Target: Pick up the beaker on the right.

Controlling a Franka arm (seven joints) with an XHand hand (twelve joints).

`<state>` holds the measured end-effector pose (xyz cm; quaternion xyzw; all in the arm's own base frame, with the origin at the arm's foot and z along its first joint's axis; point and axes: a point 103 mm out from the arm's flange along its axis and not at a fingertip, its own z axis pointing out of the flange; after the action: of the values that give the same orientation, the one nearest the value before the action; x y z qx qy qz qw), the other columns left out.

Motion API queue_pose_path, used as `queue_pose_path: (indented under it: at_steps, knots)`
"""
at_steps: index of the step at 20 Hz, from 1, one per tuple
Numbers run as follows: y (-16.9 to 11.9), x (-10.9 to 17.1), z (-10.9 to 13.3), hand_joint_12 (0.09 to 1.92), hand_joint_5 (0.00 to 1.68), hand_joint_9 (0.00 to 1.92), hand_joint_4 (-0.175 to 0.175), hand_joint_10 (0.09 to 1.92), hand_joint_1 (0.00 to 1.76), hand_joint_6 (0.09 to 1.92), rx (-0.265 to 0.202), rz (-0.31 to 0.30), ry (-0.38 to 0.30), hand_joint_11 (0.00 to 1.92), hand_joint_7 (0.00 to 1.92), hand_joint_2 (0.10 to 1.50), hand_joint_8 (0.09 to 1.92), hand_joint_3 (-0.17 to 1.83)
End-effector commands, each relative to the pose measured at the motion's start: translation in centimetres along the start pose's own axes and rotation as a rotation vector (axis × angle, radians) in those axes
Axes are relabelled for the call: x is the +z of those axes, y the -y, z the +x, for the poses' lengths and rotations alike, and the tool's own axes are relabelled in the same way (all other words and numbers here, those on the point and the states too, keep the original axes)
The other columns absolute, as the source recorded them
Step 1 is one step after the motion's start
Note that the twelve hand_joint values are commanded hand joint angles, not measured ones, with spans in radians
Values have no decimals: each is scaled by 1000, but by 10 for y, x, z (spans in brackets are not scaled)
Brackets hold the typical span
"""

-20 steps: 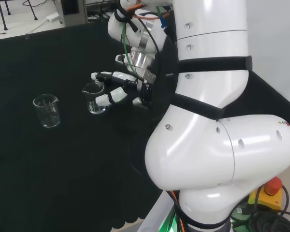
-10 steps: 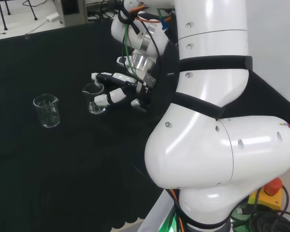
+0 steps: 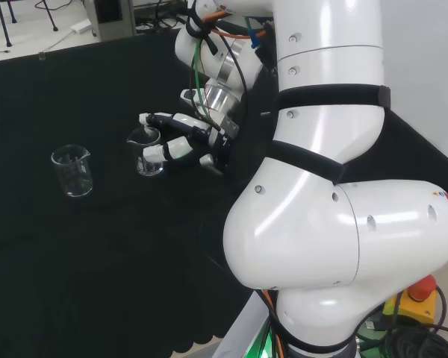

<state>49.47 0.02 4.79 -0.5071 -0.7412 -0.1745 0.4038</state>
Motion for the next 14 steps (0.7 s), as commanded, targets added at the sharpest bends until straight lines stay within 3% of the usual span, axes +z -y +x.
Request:
queue_pose_path:
  at_steps: [1, 7, 14]
  knots:
    - [-2, 2, 4, 1055, 203, 281, -26, 604, 858, 87, -17, 7, 15, 0, 208, 503, 537, 611]
    - [-6, 8, 10, 1050, 259, 306, -22, 597, 912, 87, -35, -4, 7, 0, 259, 501, 545, 625]
    - [-10, 13, 8, 1062, 382, 365, -25, 583, 958, 87, -25, -38, -25, 0, 349, 493, 560, 664]
